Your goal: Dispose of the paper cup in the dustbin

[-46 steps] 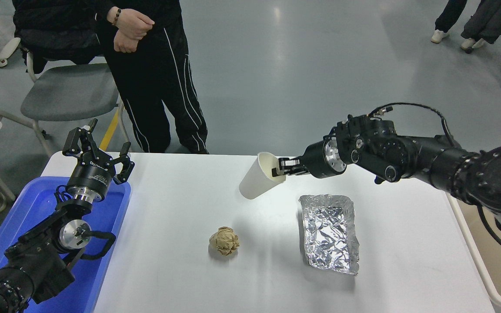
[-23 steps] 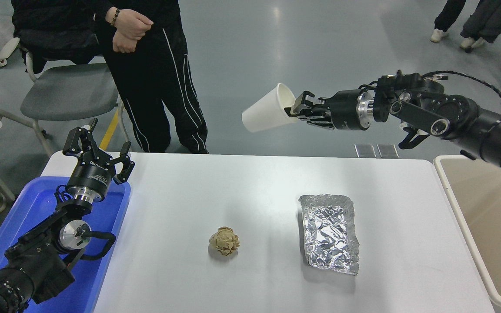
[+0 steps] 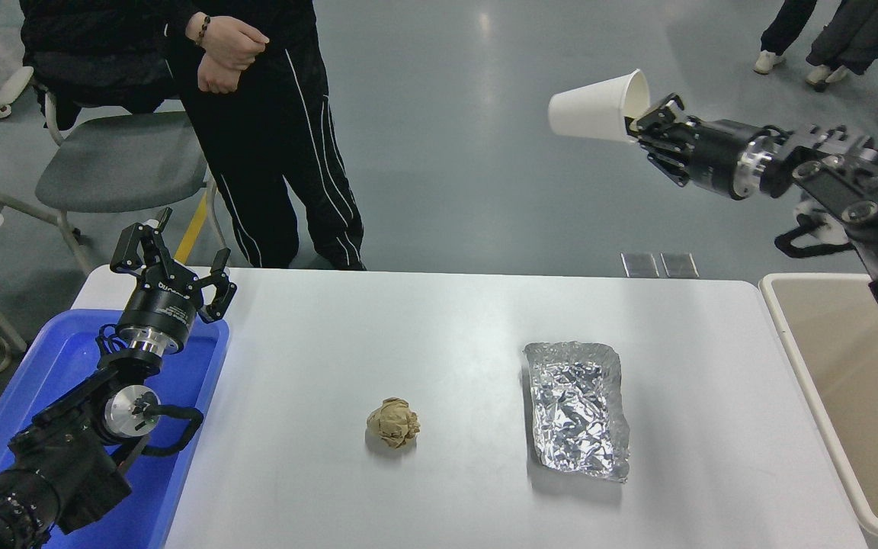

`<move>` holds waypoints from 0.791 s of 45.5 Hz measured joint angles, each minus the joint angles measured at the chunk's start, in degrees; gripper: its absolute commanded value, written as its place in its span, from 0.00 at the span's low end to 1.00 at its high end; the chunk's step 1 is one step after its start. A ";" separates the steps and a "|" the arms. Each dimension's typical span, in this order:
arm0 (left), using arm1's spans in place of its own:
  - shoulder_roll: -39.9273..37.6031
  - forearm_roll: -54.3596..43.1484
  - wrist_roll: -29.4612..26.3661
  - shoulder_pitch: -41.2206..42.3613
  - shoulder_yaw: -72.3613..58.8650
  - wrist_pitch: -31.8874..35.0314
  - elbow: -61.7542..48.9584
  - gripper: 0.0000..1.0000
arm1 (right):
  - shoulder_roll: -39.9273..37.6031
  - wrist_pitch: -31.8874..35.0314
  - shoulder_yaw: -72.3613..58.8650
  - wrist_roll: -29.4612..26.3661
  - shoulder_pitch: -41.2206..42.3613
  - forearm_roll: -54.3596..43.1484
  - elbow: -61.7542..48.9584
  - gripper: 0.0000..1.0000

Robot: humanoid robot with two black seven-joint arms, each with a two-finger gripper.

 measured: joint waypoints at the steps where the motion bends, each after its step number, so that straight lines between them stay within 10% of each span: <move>1: 0.00 0.00 0.00 0.00 0.00 0.00 0.01 1.00 | -0.08 0.00 0.27 -0.27 -0.46 0.09 -1.17 0.00; 36: 0.00 0.01 0.00 0.00 0.00 0.00 0.00 1.00 | -5.99 -20.31 3.12 -20.49 -17.47 0.64 -16.12 0.00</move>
